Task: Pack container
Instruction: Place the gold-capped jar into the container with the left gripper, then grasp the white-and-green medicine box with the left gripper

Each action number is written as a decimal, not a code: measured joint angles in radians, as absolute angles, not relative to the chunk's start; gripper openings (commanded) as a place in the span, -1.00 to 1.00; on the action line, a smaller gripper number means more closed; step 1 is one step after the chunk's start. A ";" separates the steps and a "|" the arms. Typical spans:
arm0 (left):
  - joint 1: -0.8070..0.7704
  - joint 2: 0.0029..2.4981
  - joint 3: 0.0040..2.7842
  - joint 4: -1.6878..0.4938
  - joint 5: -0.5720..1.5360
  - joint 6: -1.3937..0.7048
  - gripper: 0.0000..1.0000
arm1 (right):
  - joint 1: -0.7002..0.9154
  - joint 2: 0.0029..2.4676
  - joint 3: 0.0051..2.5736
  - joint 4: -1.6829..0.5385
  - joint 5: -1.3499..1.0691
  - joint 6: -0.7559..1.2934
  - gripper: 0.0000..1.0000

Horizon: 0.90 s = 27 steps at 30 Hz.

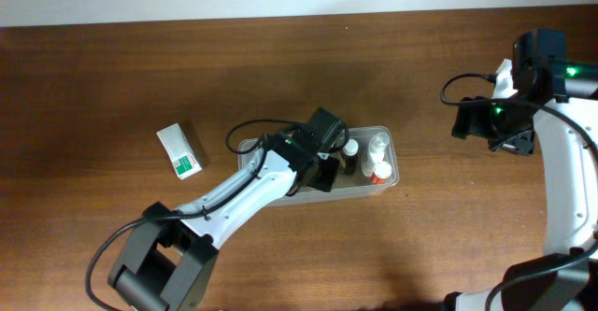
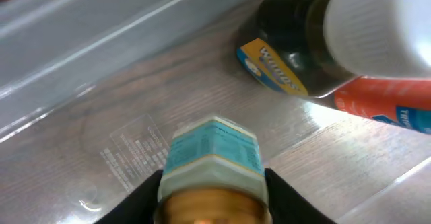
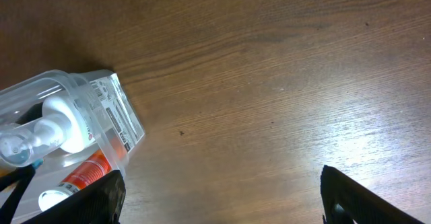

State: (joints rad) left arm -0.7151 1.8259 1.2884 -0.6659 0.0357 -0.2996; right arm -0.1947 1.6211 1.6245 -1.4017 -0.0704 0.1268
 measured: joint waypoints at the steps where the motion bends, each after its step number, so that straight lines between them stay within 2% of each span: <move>1: -0.714 1.826 1.291 -0.668 0.038 -0.301 0.51 | -0.195 1.621 1.625 -1.402 -0.070 0.127 0.68; 2: -0.714 1.826 1.295 -0.677 0.038 -0.301 0.86 | -0.195 1.621 1.625 -1.402 -0.070 0.127 0.68; 3: -0.711 1.825 1.304 -0.693 0.037 -0.295 0.98 | -0.195 1.621 1.625 -1.402 -0.070 0.127 0.68; 11: -0.615 1.686 1.381 -0.870 -0.062 -0.295 0.99 | -0.195 1.621 1.625 -1.402 -0.070 0.123 0.68; 18: -0.307 1.507 1.407 -0.945 -0.113 -0.295 0.99 | -0.195 1.621 1.625 -1.402 -0.070 0.121 0.68; 22: -0.124 1.532 1.405 -0.955 -0.109 -0.296 0.99 | -0.195 1.621 1.625 -1.401 -0.070 0.120 0.68; 27: 0.022 1.632 1.404 -0.956 -0.103 -0.297 0.99 | -0.195 1.621 1.625 -1.401 -0.070 0.120 0.69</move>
State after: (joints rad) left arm 0.0223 1.6321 1.4044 -0.9558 -0.1028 -0.2970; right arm -0.1947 1.6211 1.6245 -1.4014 -0.0704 0.1200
